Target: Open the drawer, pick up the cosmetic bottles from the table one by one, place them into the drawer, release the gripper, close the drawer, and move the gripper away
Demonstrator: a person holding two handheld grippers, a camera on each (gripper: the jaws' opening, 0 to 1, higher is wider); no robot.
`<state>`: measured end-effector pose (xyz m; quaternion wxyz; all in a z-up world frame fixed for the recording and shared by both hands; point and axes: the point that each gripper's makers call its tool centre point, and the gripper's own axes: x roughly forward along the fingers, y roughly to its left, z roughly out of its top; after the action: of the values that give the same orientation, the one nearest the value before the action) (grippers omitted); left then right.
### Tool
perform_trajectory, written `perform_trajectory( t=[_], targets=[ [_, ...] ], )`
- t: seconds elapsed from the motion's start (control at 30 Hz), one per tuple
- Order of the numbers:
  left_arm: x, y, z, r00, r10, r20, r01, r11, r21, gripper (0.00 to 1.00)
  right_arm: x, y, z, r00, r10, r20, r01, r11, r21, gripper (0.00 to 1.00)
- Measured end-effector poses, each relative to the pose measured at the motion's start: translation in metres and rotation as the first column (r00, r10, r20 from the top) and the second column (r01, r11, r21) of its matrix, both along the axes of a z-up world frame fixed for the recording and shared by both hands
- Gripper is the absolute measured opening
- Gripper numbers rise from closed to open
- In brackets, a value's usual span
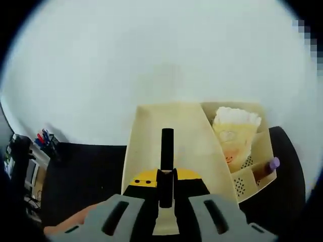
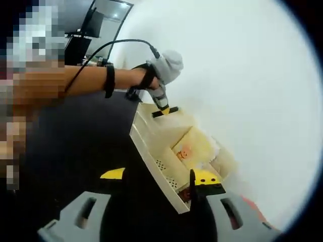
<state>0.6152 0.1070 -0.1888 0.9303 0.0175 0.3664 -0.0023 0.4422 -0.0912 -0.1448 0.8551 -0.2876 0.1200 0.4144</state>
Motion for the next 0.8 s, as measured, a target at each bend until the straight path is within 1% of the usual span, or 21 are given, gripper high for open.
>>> perform_trajectory(
  t=[0.27, 0.43, 0.53, 0.67, 0.8],
  targets=[
    [0.007, 0.009, -0.006, 0.999, 0.043, 0.014, -0.043, 0.999, -0.008, 0.06, 0.006, 0.000, -0.002, 1.000, -0.010, 0.004, 0.010, 1.000, -0.010, 0.45],
    [0.006, 0.008, -0.011, 0.999, 0.050, 0.009, -0.050, 0.999, -0.006, 0.06, 0.009, 0.001, -0.005, 1.000, -0.011, 0.002, 0.011, 1.000, -0.015, 0.44],
    [0.006, 0.011, -0.014, 0.998, 0.066, 0.006, -0.066, 0.998, 0.005, 0.06, 0.010, 0.001, -0.007, 1.000, -0.015, 0.002, 0.015, 1.000, -0.025, 0.44],
    [0.005, 0.008, -0.020, 0.998, 0.064, 0.002, -0.064, 0.998, 0.019, 0.06, 0.011, 0.000, -0.007, 1.000, -0.021, 0.003, 0.021, 0.999, -0.028, 0.44],
    [0.004, 0.006, -0.020, 0.998, 0.068, 0.004, -0.068, 0.998, 0.013, 0.06, 0.011, -0.002, -0.009, 1.000, -0.027, 0.003, 0.027, 0.999, -0.034, 0.44]
  ],
)
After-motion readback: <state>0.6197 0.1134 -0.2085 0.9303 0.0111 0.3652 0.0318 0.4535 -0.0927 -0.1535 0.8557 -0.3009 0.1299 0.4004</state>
